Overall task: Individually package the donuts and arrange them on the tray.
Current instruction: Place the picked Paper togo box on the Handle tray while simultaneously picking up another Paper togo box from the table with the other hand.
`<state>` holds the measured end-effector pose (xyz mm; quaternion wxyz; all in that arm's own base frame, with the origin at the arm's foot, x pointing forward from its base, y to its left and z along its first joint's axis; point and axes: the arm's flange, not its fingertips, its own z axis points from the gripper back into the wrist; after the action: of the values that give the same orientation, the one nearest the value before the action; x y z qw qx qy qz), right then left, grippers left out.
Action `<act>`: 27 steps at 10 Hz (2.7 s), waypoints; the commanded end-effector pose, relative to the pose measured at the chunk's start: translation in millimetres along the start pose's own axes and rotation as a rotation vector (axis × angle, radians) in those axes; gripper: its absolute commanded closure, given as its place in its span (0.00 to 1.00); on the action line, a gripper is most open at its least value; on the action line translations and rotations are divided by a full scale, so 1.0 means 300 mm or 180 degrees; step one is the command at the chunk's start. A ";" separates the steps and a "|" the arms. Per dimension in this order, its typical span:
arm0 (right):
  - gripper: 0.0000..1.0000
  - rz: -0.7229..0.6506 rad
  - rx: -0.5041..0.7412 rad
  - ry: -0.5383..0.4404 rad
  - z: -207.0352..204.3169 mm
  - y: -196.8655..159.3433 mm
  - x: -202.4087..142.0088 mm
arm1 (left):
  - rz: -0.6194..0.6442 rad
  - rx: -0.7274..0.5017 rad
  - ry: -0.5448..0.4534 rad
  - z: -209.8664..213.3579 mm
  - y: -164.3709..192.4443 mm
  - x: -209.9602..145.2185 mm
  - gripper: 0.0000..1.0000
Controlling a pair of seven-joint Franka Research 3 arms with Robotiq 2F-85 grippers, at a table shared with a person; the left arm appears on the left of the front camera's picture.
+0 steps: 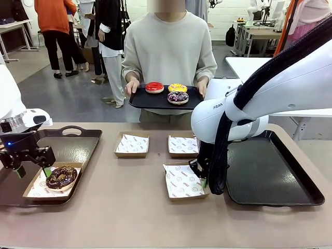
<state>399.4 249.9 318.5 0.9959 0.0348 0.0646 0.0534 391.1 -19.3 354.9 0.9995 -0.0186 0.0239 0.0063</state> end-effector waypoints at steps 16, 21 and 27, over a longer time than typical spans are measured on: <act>1.00 -0.0239 0.0063 0.0161 0.860 -0.146 0.222 | 0.0541 -0.3963 -0.0285 0.212 0.640 -0.131 0.00; 1.00 -0.0288 -0.0040 0.0276 0.846 -0.080 0.388 | 0.0710 -0.4104 -0.0550 0.187 0.759 -0.159 0.00; 1.00 -0.0237 0.0065 0.0257 0.815 -0.087 0.375 | 0.0763 -0.4074 -0.0467 0.180 0.746 -0.169 0.00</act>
<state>549.2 223.7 543.7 0.9934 0.0417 0.1062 0.0156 341.6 204.7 402.8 0.7844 -0.6044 -0.0498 0.1302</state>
